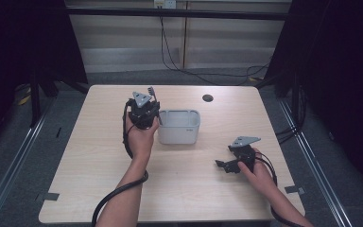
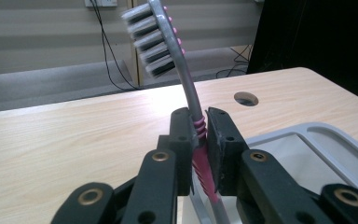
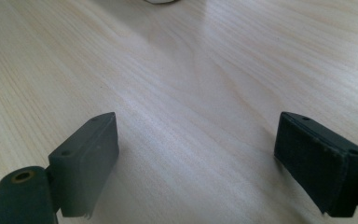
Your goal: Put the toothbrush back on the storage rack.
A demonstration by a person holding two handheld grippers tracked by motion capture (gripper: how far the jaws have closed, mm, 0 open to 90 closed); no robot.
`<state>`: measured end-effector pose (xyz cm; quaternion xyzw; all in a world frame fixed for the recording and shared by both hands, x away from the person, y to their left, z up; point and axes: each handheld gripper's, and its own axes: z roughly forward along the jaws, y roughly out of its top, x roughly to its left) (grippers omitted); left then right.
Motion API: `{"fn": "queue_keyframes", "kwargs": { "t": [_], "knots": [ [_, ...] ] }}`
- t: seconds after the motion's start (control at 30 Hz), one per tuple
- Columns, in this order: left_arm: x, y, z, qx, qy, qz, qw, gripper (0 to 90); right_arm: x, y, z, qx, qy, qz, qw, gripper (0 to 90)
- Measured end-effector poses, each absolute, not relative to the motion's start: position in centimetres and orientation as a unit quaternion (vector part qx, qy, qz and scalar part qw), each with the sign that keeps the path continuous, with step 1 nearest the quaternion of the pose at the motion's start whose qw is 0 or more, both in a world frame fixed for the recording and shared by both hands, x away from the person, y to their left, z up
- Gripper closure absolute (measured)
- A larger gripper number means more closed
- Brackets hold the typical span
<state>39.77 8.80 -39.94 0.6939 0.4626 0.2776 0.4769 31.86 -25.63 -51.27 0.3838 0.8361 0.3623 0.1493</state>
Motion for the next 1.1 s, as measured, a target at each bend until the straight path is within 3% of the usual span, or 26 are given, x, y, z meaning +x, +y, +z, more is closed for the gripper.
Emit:
{"fn": "queue_keyframes", "kwargs": {
  "t": [1.1],
  "knots": [
    [39.2,7.7,-41.4,0.712,0.449,0.268,0.468,80.5,31.8,-25.6,-51.3,0.383,0.836,0.363,0.149,13.3]
  ]
}}
